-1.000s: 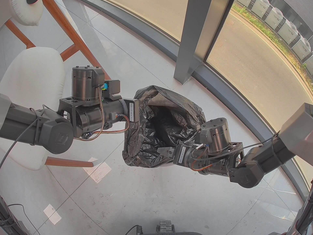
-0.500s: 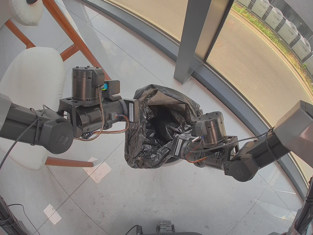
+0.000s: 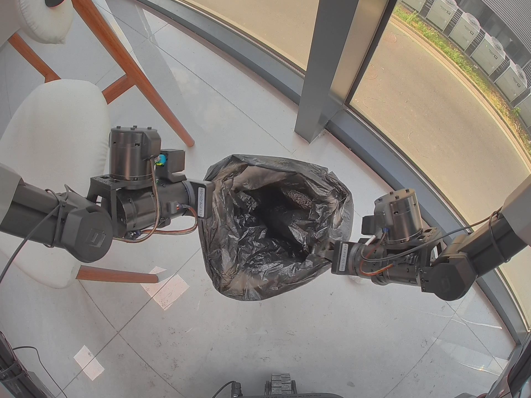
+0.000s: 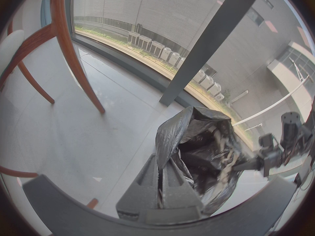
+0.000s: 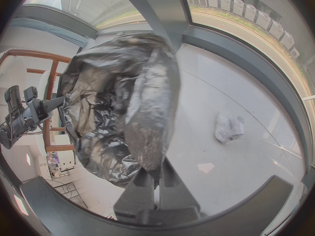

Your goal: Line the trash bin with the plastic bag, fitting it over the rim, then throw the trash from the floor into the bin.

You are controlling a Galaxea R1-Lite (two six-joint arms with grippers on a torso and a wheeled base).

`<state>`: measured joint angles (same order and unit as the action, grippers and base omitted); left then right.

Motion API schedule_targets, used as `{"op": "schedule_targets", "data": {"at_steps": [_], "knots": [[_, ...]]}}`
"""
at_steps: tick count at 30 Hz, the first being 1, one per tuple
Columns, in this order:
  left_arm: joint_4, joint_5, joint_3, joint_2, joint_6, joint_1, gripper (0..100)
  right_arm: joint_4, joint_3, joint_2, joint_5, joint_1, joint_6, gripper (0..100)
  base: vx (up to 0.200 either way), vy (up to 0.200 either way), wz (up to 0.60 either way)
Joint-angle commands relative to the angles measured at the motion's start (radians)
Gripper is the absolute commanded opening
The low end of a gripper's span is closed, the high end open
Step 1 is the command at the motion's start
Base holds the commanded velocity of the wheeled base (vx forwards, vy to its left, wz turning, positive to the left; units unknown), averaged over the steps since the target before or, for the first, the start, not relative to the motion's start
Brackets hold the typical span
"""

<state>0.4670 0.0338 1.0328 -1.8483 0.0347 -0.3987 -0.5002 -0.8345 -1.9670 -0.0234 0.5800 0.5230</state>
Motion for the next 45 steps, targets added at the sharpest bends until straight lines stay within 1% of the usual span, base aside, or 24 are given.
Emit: {"op": "schedule_targets", "data": {"at_steps": [1,5,6,10,12,13,16,19,22,25,30,32,33,35,38,42,43,45], "knots": [[0.002,-0.002,-0.031,-0.005,-0.012,0.028,0,-0.003,0.026,-0.024,0.000,-0.035,-0.008,0,0.000,0.000,0.00],[0.004,-0.014,-0.036,-0.008,-0.013,0.020,0,-0.046,-0.006,-0.073,-0.001,-0.045,-0.012,0,0.000,0.000,0.00],[0.005,-0.014,-0.048,-0.006,-0.013,0.015,0,-0.086,-0.012,-0.092,-0.001,-0.045,-0.017,0,0.000,0.000,0.00],[0.007,-0.014,-0.088,-0.009,-0.015,-0.005,0,-0.182,-0.005,-0.124,-0.001,-0.048,-0.070,0,0.000,0.000,0.00],[0.010,-0.014,-0.111,-0.012,-0.016,-0.006,0,-0.198,0.000,-0.142,-0.003,-0.055,-0.110,0,0.000,0.000,0.00],[0.012,-0.014,-0.112,-0.012,-0.016,-0.005,0,-0.198,0.002,-0.142,-0.003,-0.060,-0.115,100,0.000,0.000,0.00],[0.038,-0.015,-0.123,-0.014,-0.018,-0.005,0,-0.199,0.025,-0.138,-0.001,-0.078,-0.152,100,0.000,0.000,0.00],[0.102,-0.015,-0.158,-0.034,-0.019,-0.006,0,-0.204,0.072,-0.125,-0.001,-0.109,-0.189,100,0.000,0.000,0.00],[0.167,-0.015,-0.177,-0.060,-0.018,-0.005,0,-0.205,0.078,-0.104,0.000,-0.126,-0.195,100,0.000,0.000,0.00],[0.200,-0.017,-0.180,-0.069,-0.016,-0.006,0,-0.205,0.061,-0.093,0.000,-0.127,-0.189,100,0.000,0.000,0.00],[0.205,-0.026,-0.183,-0.071,-0.015,-0.008,0,-0.212,0.023,-0.090,0.002,-0.109,-0.186,100,0.000,0.000,0.00],[0.206,-0.028,-0.181,-0.071,-0.015,-0.008,0,-0.247,0.021,-0.079,0.007,-0.085,-0.181,100,0.000,0.000,0.00],[0.206,-0.028,-0.177,-0.071,-0.015,-0.008,0,-0.287,0.026,-0.070,0.022,-0.068,-0.172,100,0.000,0.000,0.00],[0.206,-0.028,-0.172,-0.071,-0.015,-0.008,0,-0.320,0.031,-0.069,0.042,-0.055,-0.156,100,0.000,0.000,0.00],[0.206,-0.028,-0.174,-0.071,-0.015,-0.008,0,-0.331,0.029,-0.073,0.043,-0.031,-0.146,100,0.000,0.000,0.00],[0.206,-0.028,-0.177,-0.069,-0.015,-0.008,0,-0.334,0.023,-0.095,0.034,-0.028,-0.147,100,0.000,0.000,0.00],[0.206,-0.028,-0.177,-0.069,-0.015,-0.008,0,-0.334,0.020,-0.108,0.034,-0.031,-0.147,0,0.000,0.000,0.00],[0.206,-0.028,-0.177,-0.069,-0.015,-0.008,0,-0.336,0.014,-0.121,0.033,-0.037,-0.149,0,0.000,0.000,0.00]]}}
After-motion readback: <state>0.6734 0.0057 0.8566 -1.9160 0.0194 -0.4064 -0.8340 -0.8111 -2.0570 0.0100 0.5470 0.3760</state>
